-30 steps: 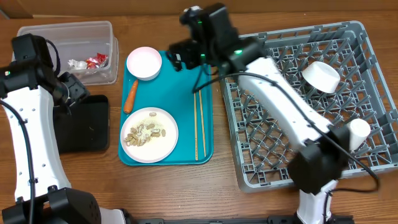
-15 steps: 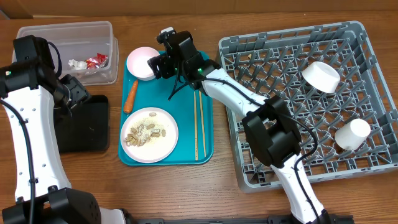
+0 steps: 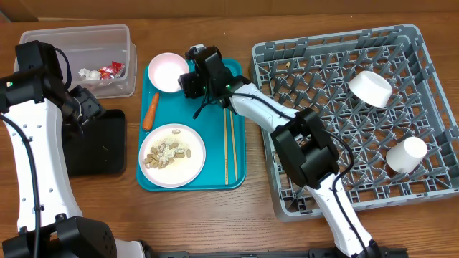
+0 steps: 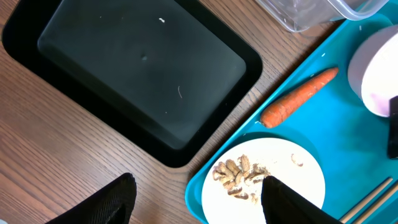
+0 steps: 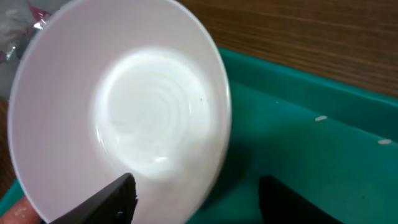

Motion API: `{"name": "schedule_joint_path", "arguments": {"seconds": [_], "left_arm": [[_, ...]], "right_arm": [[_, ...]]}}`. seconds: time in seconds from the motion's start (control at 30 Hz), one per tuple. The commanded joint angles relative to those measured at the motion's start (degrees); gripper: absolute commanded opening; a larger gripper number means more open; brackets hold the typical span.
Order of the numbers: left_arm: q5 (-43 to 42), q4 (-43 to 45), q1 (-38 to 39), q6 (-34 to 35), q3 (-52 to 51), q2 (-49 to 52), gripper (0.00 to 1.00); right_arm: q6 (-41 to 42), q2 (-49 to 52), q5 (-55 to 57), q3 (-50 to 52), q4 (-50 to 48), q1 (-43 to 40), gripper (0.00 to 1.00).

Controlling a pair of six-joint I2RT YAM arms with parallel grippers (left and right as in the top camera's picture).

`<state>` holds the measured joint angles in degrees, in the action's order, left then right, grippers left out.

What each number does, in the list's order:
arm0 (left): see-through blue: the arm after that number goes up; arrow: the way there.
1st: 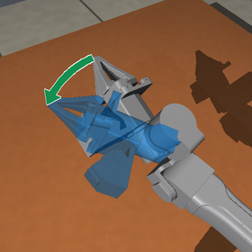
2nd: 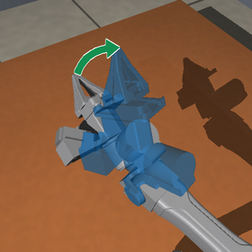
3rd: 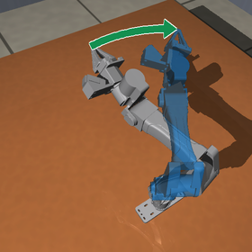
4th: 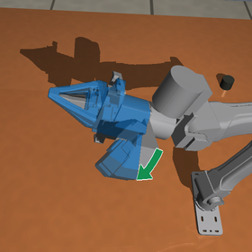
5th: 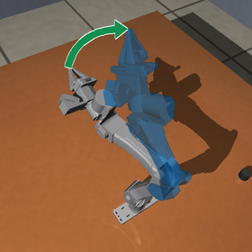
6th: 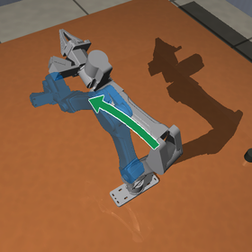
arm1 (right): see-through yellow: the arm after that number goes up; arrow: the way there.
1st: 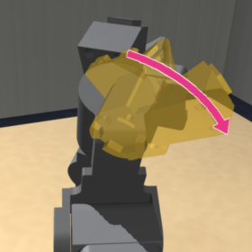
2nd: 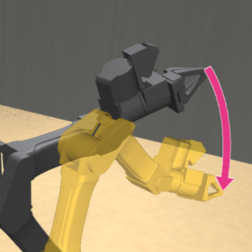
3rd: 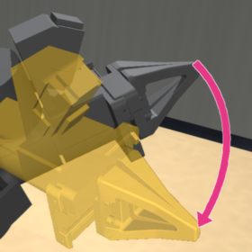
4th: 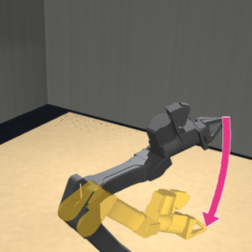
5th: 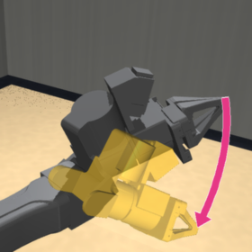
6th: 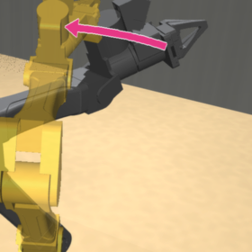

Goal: Sort waste into correct bins and load items into the dishwasher
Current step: 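Reach the right gripper to the pink bowl and grasp it, then carry the pink bowl with the right gripper to the rack's back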

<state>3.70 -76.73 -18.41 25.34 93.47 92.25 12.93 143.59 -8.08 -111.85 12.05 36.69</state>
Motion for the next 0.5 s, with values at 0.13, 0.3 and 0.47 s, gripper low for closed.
{"name": "schedule_joint_path", "arguments": {"seconds": [0.13, 0.3, 0.47], "left_arm": [[-0.31, 0.02, 0.07, -0.09, 0.81, -1.73, 0.67], [-0.31, 0.04, 0.07, -0.09, 0.81, -1.73, 0.67], [-0.31, 0.13, 0.07, -0.09, 0.81, -1.73, 0.67]], "right_arm": [[0.63, 0.42, 0.57, -1.97, 0.28, 0.37, 0.43], [0.59, -1.97, 3.02, -2.03, 1.16, -0.09, 0.25], [0.13, -6.27, 6.12, -2.03, 7.72, -1.46, 0.06]]}}
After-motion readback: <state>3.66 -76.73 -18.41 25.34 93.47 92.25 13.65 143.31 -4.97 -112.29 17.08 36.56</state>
